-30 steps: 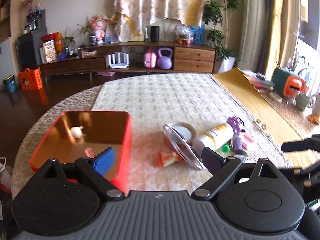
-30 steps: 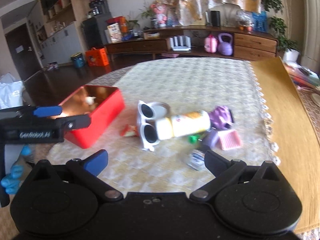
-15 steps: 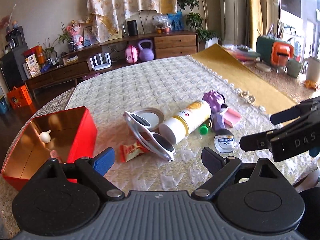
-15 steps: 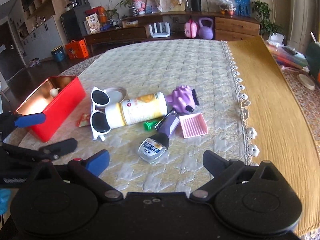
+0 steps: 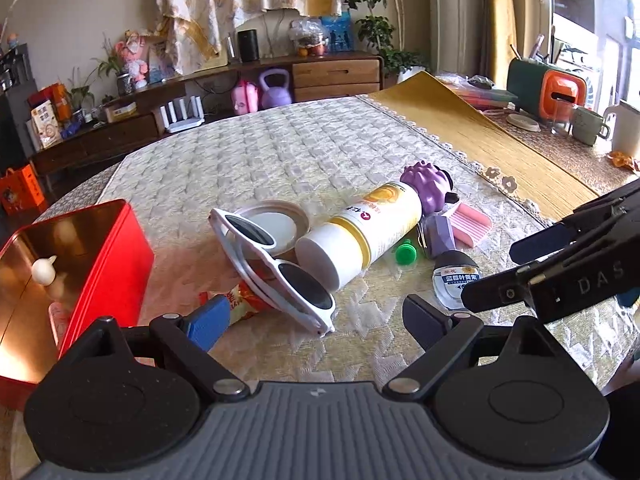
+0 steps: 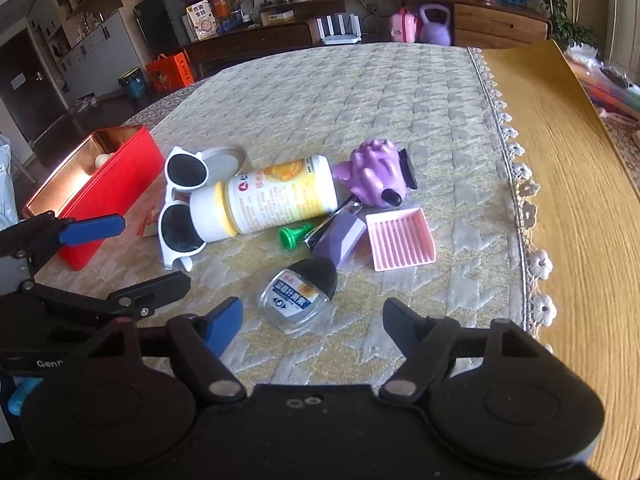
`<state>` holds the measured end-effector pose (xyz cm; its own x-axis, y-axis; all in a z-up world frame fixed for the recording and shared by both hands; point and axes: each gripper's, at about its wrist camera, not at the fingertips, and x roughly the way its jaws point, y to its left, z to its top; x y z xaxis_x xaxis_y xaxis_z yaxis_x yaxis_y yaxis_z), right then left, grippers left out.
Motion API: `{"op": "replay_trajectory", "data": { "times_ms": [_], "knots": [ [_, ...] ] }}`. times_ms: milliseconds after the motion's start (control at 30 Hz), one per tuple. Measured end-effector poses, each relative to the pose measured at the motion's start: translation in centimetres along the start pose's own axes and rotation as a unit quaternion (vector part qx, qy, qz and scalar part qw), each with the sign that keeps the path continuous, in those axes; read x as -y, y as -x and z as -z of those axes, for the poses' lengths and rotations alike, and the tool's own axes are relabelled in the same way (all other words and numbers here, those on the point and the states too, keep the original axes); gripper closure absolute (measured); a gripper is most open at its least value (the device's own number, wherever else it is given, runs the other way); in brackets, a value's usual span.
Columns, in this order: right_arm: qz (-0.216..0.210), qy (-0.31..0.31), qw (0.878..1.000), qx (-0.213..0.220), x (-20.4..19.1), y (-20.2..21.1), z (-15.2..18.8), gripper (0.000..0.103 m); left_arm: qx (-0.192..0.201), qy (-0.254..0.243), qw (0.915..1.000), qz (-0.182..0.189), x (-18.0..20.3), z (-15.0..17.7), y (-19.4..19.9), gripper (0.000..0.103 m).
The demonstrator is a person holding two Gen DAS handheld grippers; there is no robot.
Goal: Organize rigid objects
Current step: 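Move both tools back toward the remaining objects on the table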
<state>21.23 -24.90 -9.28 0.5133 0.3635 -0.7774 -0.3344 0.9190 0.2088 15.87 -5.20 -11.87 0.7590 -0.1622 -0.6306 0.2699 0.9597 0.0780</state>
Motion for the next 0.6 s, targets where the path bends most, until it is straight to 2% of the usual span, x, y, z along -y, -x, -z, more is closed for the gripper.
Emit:
{"op": "replay_trajectory", "data": {
  "times_ms": [133, 233, 300, 533, 600],
  "knots": [
    [-0.007, -0.004, 1.0, -0.006, -0.3, -0.7, -0.3, 0.029, 0.002, -0.016, 0.9999, 0.003, 0.5, 0.1, -0.6, 0.013],
    [-0.006, 0.0, 1.0, -0.01, -0.8, -1.2, -0.4, 0.03, -0.001, -0.024, 0.9997, -0.001, 0.8, 0.1, -1.1, 0.022],
    [-0.004, 0.003, 1.0, -0.009, -1.0, -1.4, -0.6, 0.03, -0.004, -0.028, 0.9996, -0.005, 0.9, 0.2, -1.4, 0.036],
    [0.01, 0.012, 1.0, -0.01, -1.8, -2.0, -1.2, 0.036, -0.005, -0.04, 0.9989, -0.023, 1.1, 0.3, -2.0, 0.038],
    [0.019, 0.015, 1.0, -0.01, -2.1, -2.1, -1.2, 0.039, -0.005, -0.044, 0.9986, -0.028, 1.2, 0.2, -2.1, 0.043]
  ]
}}
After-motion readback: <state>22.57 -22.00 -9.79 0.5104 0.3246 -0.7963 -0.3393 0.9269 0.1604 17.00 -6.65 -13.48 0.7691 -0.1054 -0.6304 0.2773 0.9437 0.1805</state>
